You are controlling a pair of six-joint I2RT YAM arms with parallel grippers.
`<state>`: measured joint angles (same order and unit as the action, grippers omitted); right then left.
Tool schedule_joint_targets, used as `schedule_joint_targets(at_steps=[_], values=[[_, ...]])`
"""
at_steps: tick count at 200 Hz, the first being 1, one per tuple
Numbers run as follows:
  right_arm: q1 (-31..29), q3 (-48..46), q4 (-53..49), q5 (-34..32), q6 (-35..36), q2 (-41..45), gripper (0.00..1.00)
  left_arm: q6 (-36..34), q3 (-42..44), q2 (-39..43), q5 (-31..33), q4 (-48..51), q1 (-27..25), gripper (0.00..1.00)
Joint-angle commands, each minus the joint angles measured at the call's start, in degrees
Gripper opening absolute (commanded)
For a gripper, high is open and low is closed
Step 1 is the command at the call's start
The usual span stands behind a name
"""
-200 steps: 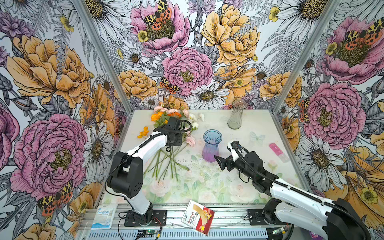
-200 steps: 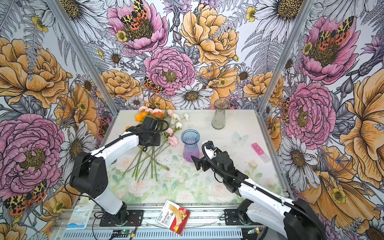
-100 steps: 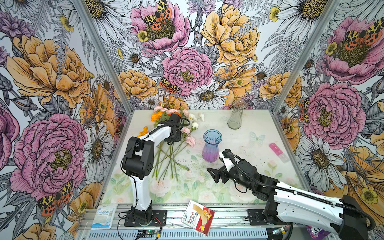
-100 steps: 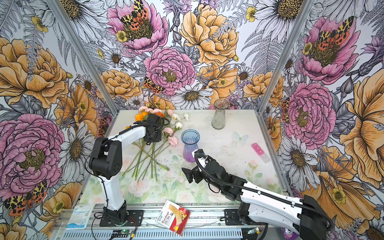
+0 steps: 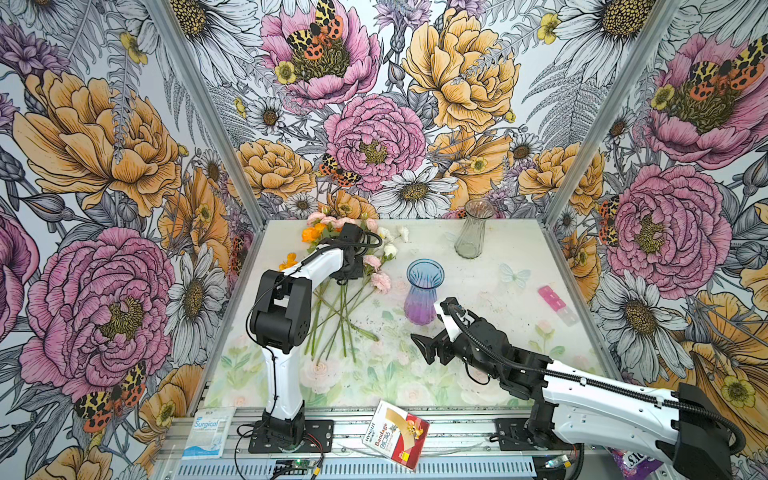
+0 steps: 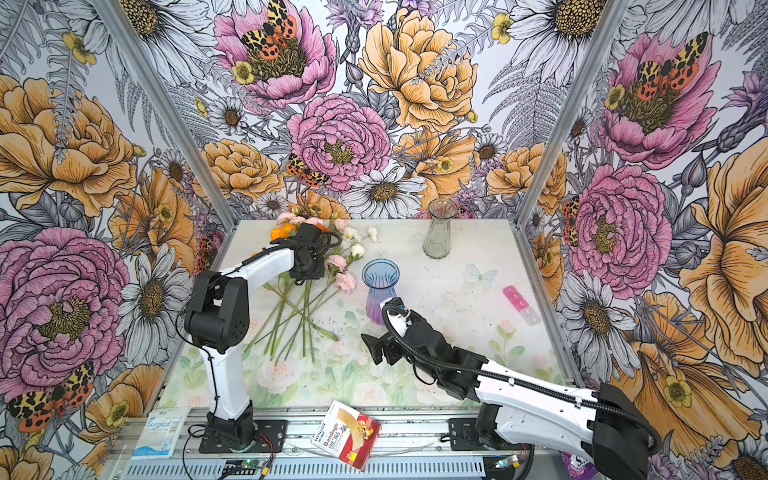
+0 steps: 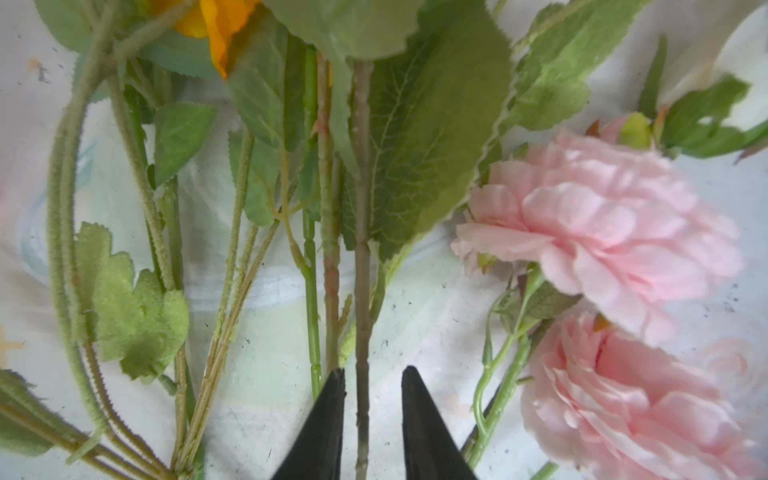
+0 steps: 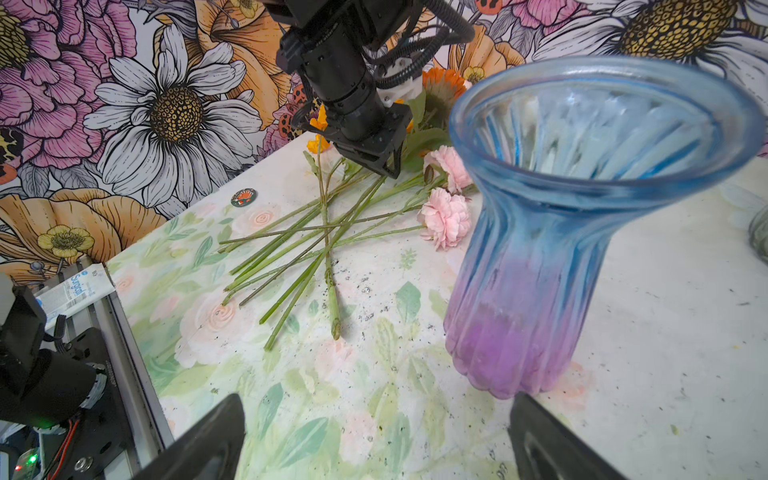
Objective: Arrange the flowers into the vase
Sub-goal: 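Grasp an orange flower stem with the left gripper while the right withdraws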
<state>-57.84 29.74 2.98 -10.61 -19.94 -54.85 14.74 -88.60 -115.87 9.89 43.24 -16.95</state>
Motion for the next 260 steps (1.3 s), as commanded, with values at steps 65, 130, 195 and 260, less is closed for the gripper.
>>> schedule_joint_targets(at_steps=[65, 130, 195, 260], values=[[-0.43, -0.47, 0.66, -2.05, 0.46, 1.91, 1.0, -1.3, -1.93, 1.69, 1.01, 1.48, 0.62, 0.0], [-0.46, 0.52, 3.16, -0.39, 0.51, -1.68, 0.99, -1.99, 4.07, 14.79, 1.34, 1.93, 0.61, 0.0], [-0.43, 2.48, 5.35, 1.33, 0.24, -4.71, 0.99, -3.23, 5.11, 24.74, 3.83, 4.31, 1.1, 0.0], [-0.38, 3.81, 8.07, 3.92, 2.2, -5.32, 0.99, -4.85, 4.21, 35.11, 4.52, 3.99, 0.98, 0.0]])
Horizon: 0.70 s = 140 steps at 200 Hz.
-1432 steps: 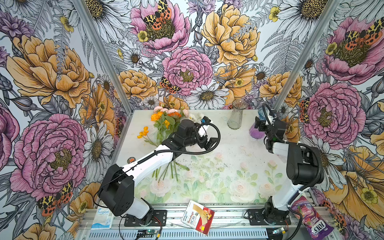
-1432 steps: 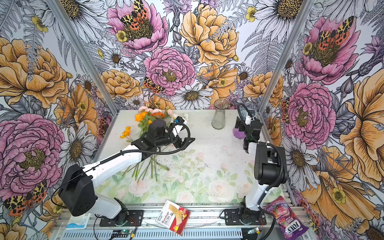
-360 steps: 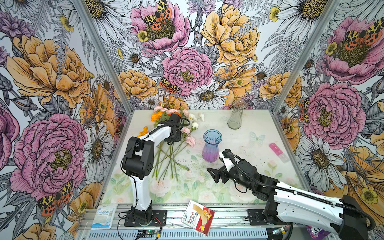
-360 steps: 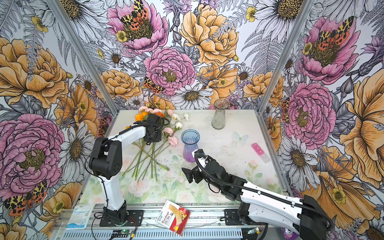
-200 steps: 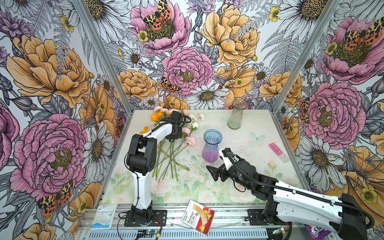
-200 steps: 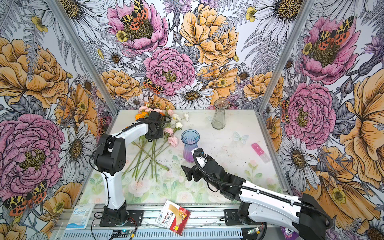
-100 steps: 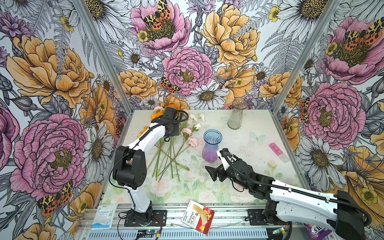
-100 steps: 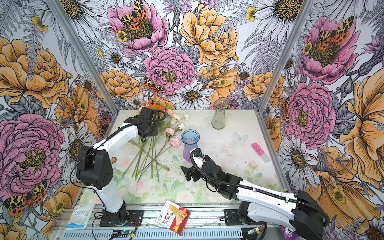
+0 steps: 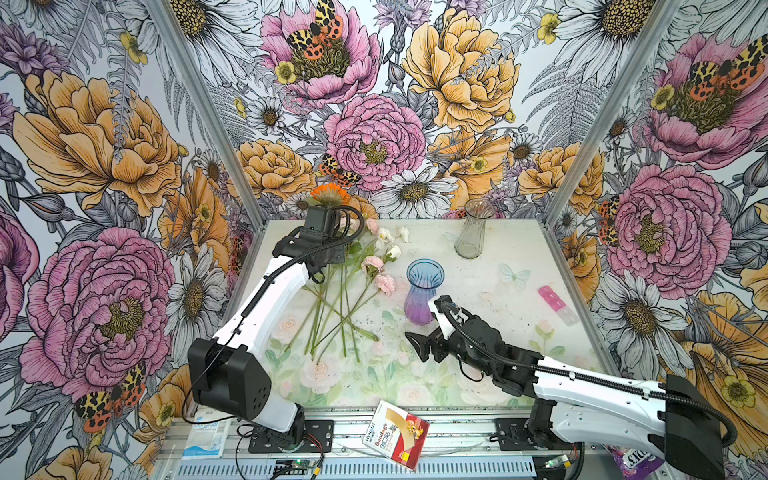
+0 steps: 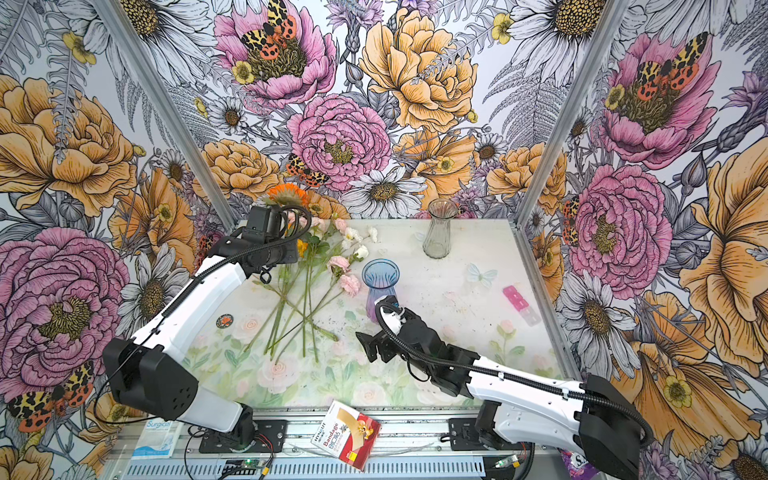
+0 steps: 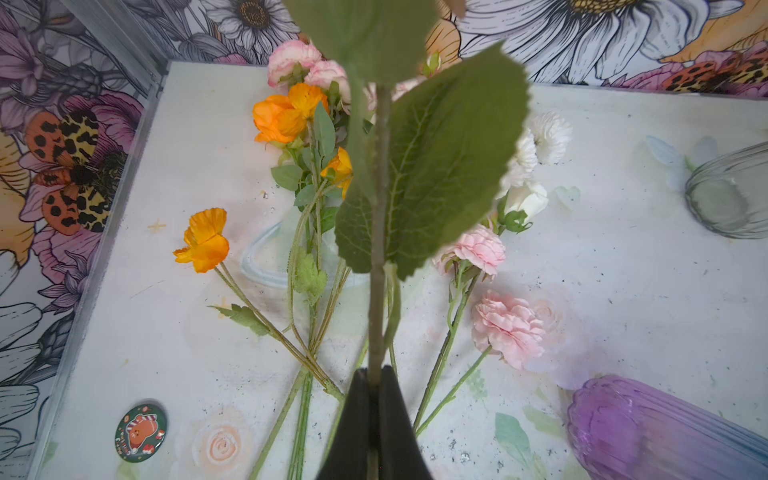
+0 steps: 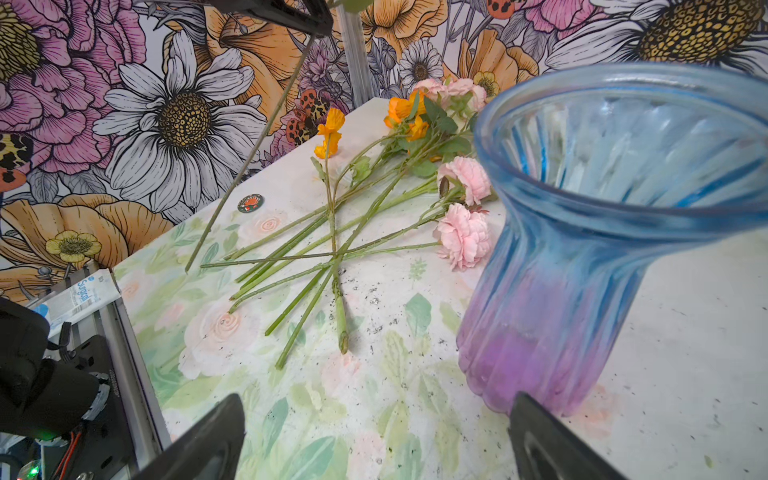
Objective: Arrange the flowers into the vase
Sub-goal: 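Grasp an orange flower stem with the left gripper while the right withdraws, then carry the orange flower with the left gripper above the blue-purple vase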
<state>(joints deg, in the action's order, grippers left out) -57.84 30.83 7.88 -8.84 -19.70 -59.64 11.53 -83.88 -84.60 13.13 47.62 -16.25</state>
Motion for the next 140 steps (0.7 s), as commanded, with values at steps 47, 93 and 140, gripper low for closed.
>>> schedule_joint_targets(at_steps=[47, 93, 140], values=[[1.11, 8.89, -1.71, 1.82, 9.64, -0.18, 1.0, -1.73, -0.69, 12.81, -6.83, -8.34, -0.25, 0.0], [5.81, 10.35, -6.41, 6.91, 2.9, 5.17, 0.99, 11.53, 5.72, 22.64, -17.7, -37.75, -5.62, 0.0], [6.39, 3.19, -9.67, 3.0, 1.34, 16.1, 0.99, 16.11, 1.92, 18.9, -16.44, -52.01, -14.07, 0.0]])
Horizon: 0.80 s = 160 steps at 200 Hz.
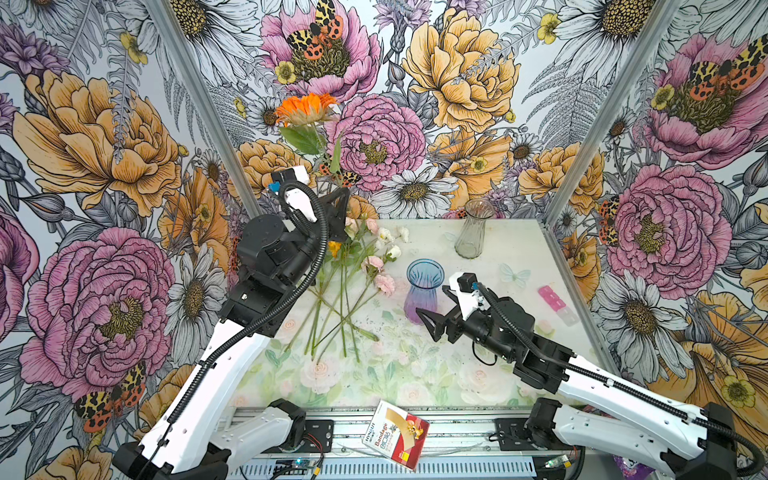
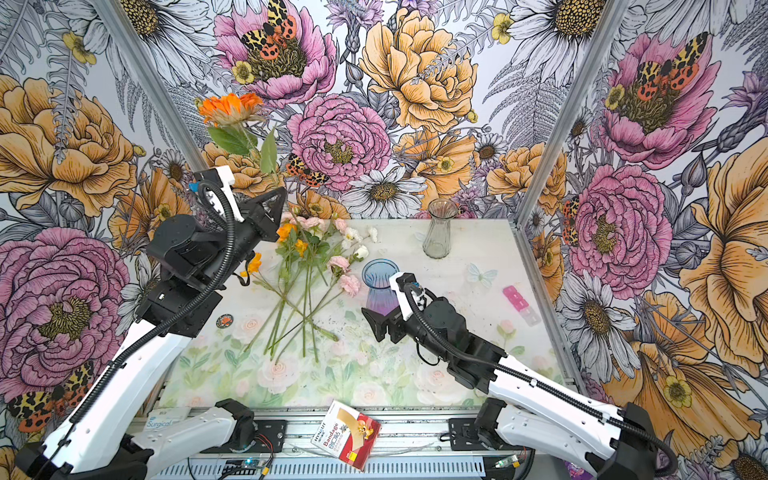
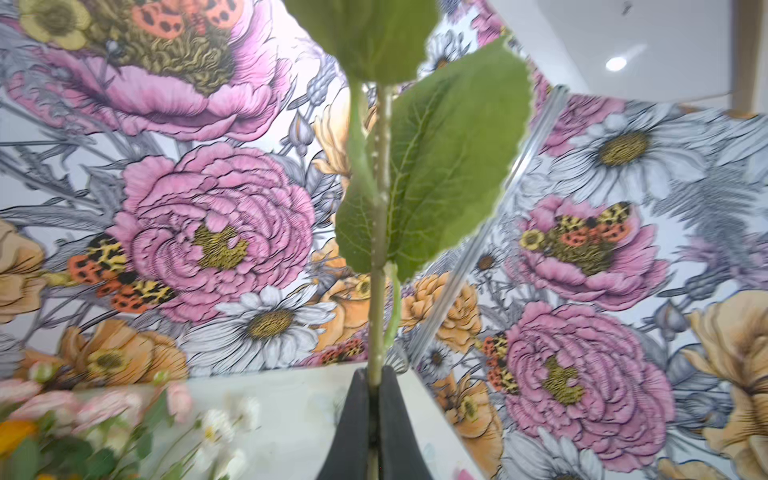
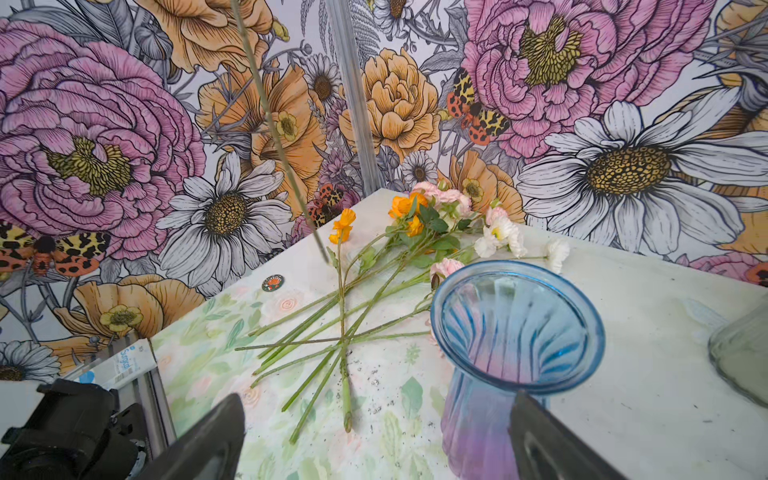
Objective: Arrange the flowers into the vase
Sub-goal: 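Carry the orange flower with the left gripper above the blue-purple vase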
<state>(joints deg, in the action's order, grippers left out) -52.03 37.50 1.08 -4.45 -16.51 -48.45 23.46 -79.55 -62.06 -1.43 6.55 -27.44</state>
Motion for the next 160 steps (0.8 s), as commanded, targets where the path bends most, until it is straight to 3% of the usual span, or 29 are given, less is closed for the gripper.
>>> schedule_joint_targets(at_steps=[1, 69, 92, 127, 160], values=[[0.6, -3.61, -2.9, -1.46, -1.85, 5.14, 0.99, 4.2, -2.61, -3.88, -1.9, -11.03, -3.01, 0.0], [1.18, -3.84, -7.28, -4.24, -0.27, 12.7, 0.99, 2.18, -4.24, -12.44, 0.4, -15.61, -10.75, 0.0], [1.31, -4.15, -8.02, -4.09, -0.25, 13.62, 0.99, 1.26, 0.94, -12.86, -0.72, -20.34, -11.23, 0.0], [1.37, -4.98, -8.03, -4.89, 0.04, 14.53, 1.0, 0.18, 14.59, -11.99, -6.04, -39.39, -11.79, 0.0], [1.4, -5.35, -8.07, -4.74, 0.3, 14.2, 1.0, -3.04, 20.13, -12.12, -5.52, -42.73, -12.6, 0.0]])
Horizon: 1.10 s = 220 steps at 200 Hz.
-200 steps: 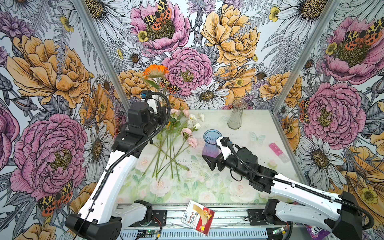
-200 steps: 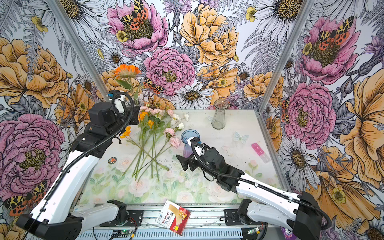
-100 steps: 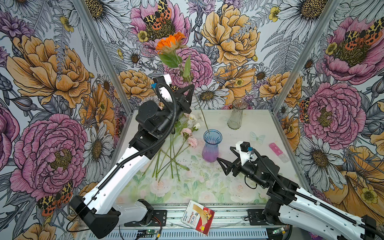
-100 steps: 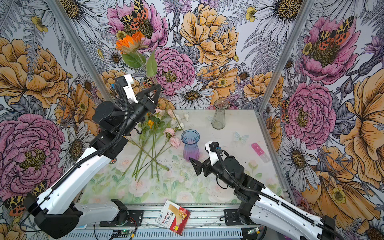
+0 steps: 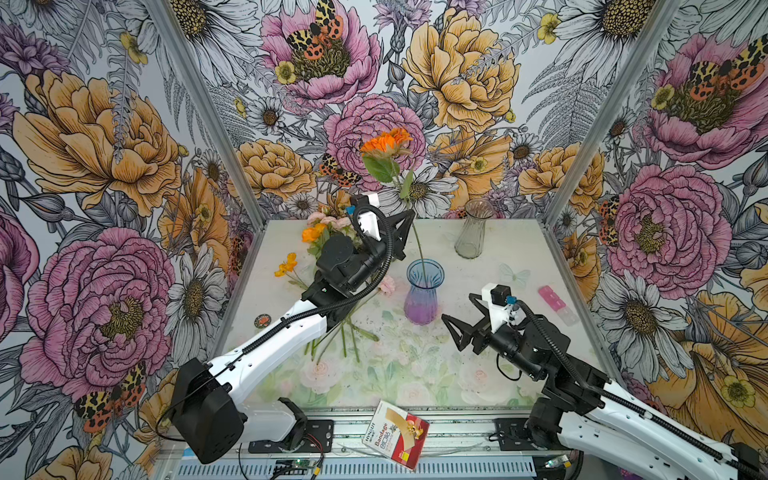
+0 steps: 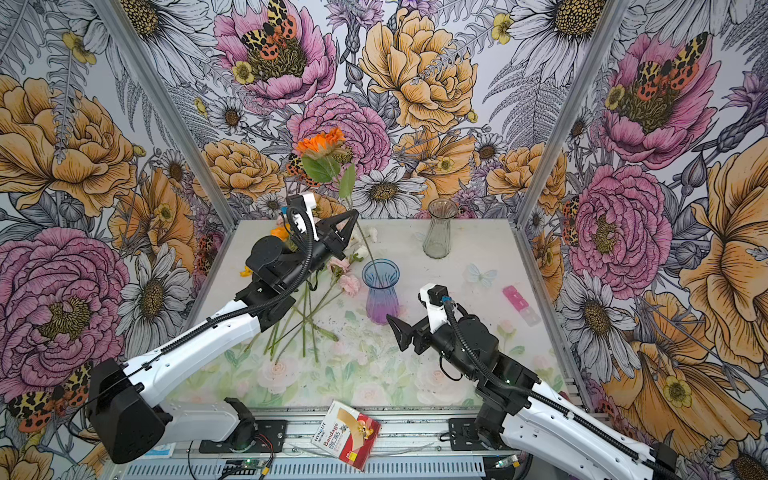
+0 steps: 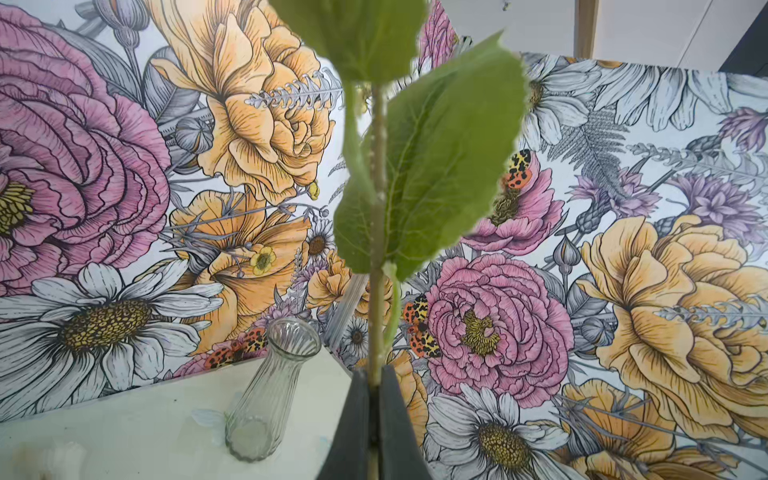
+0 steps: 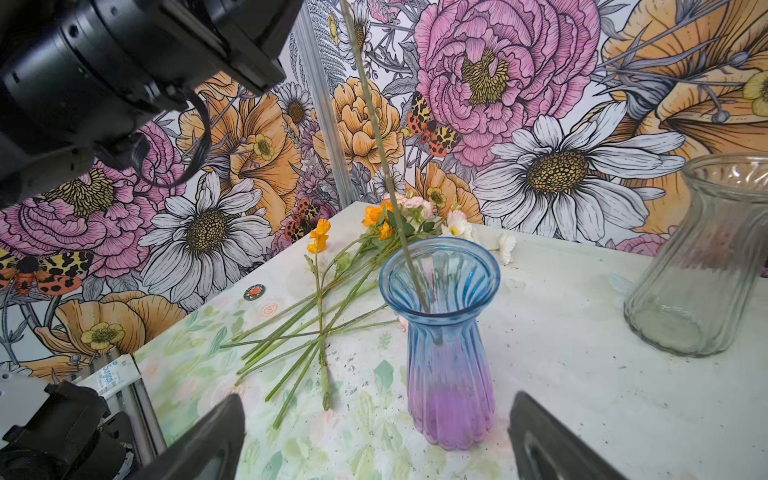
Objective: Arrange the flowers into the vase
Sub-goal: 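Carry the orange flower with the left gripper above the blue-purple vase, then lower the stem into the vase mouth and open the left gripper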
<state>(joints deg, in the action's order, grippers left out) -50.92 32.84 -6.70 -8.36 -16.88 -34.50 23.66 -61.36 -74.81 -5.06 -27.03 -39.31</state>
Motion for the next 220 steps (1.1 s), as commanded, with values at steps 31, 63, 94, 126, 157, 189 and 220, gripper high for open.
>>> schedule_joint_targets(at_steps=[31, 63, 94, 126, 157, 189, 220], values=[[0.3, -0.78, -0.24, -0.87, 0.71, -0.51, 1.0, -3.71, 6.46, 0.37, 0.25, -11.42, -0.77, 0.0], [0.38, -0.94, -0.26, -0.67, 0.81, -2.41, 1.0, -3.89, 9.46, -1.4, 0.93, -11.88, -0.77, 0.0], [0.37, -0.43, 0.02, -0.19, 0.61, -3.31, 0.99, -3.85, 10.74, -4.37, 0.58, -13.14, -0.77, 0.0], [0.35, -0.33, 0.11, -0.51, 0.9, -3.46, 1.0, -3.77, 10.56, -7.79, -0.32, -13.38, -0.77, 0.0], [0.38, -0.42, 0.11, -0.65, 0.88, -4.01, 1.0, -3.37, 10.82, -10.39, -0.55, -13.73, -0.77, 0.0], [0.37, -0.48, 0.23, -0.6, 1.11, -4.7, 0.99, -3.01, 11.21, -11.66, -0.82, -13.78, -0.75, 0.0], [0.38, -0.45, 0.54, -0.34, 1.2, -5.22, 1.0, -3.01, 11.67, -11.86, -0.82, -12.91, -0.77, 0.01]])
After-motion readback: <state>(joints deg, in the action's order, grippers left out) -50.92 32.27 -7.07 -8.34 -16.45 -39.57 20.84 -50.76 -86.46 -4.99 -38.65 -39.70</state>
